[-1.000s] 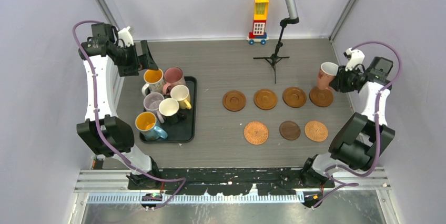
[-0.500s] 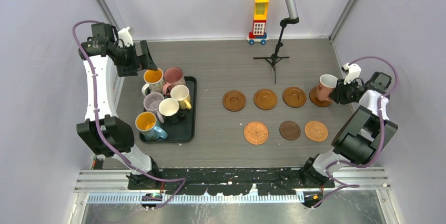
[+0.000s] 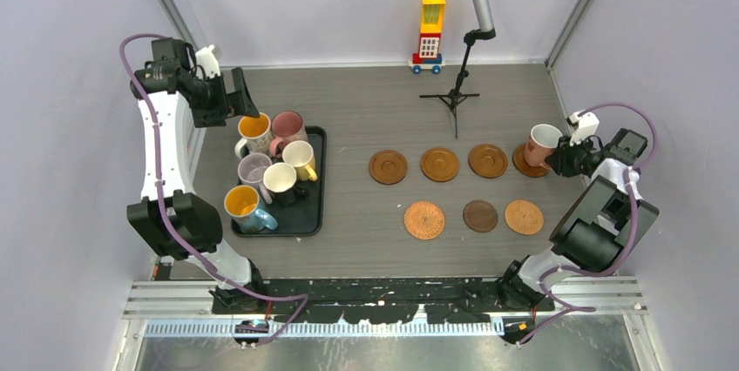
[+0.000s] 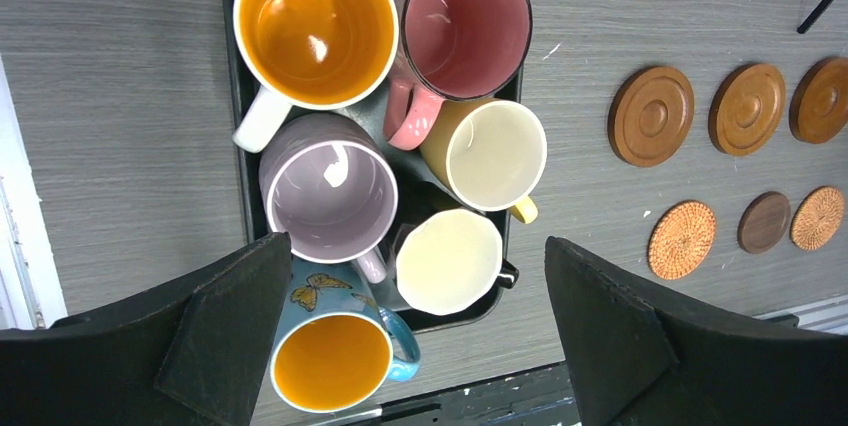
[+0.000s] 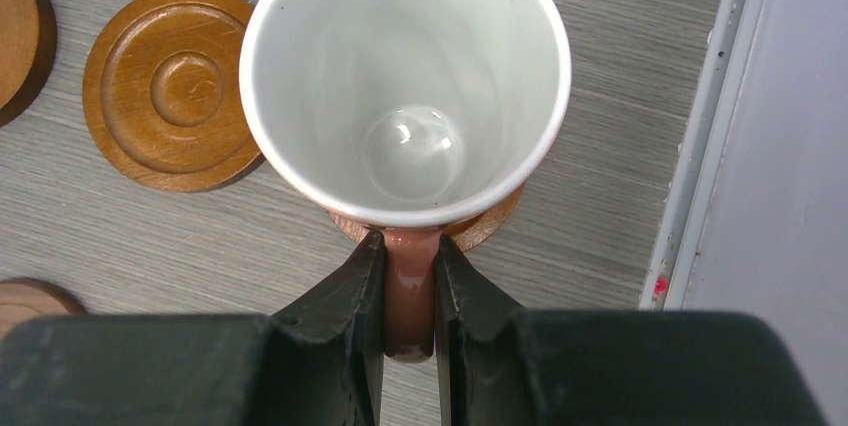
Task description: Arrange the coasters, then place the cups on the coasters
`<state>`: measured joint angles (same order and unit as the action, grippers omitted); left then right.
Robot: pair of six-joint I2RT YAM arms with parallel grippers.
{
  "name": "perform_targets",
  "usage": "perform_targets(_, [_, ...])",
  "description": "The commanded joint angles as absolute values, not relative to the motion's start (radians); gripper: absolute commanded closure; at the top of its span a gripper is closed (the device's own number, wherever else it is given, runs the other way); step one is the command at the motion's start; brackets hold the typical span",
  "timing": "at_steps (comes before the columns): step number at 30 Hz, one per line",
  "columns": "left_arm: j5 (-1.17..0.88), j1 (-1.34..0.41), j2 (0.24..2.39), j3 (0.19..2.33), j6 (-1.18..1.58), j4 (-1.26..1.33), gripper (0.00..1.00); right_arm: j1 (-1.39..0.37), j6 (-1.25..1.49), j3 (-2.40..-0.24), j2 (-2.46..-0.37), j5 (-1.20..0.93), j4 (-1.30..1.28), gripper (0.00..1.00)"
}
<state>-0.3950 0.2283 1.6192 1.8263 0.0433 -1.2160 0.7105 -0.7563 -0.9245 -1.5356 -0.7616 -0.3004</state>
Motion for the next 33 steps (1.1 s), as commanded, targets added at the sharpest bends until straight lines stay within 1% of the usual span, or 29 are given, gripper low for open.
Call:
perform_targets(1, [-0.387, 0.225, 1.601, 1.830, 0.027, -1.213, 0.00, 0.719, -0.744, -0.936, -1.496, -0.846, -0.171, 1.00])
perform_targets(9, [-0.378, 0.225, 1.600, 1.815, 0.017, -1.212, 0.00, 0.718, -0.724, -0.935, -1.528, -0.865, -0.163, 1.00])
perform_targets(17, [-0.355, 0.225, 1.600, 1.804, 0.009, -1.210, 0.00, 0.718, -0.799, -0.920, -1.548, -0.853, -0.205, 0.99])
perform_targets(20, [-0.334, 0.224, 1.599, 1.807, 0.008, -1.203, 0.00, 0.720, -0.828, -0.918, -1.552, -0.847, -0.217, 0.94])
perform_targets(21, [-0.332, 0.224, 1.602, 1.810, 0.006, -1.203, 0.00, 0.720, -0.832, -0.918, -1.554, -0.845, -0.222, 0.91])
perform_targets(28, [-0.334, 0.225, 1.614, 1.815, 0.006, -1.206, 0.00, 0.722, -0.871, -0.925, -1.557, -0.830, -0.279, 0.61])
perform_targets(30, [-0.336, 0.223, 1.616, 1.815, 0.006, -1.207, 0.00, 0.725, -0.883, -0.925, -1.553, -0.828, -0.293, 0.56])
perform_targets(33, [-0.339, 0.224, 1.618, 1.818, 0.005, -1.210, 0.00, 0.732, -0.904, -0.932, -1.554, -0.824, -0.325, 0.53])
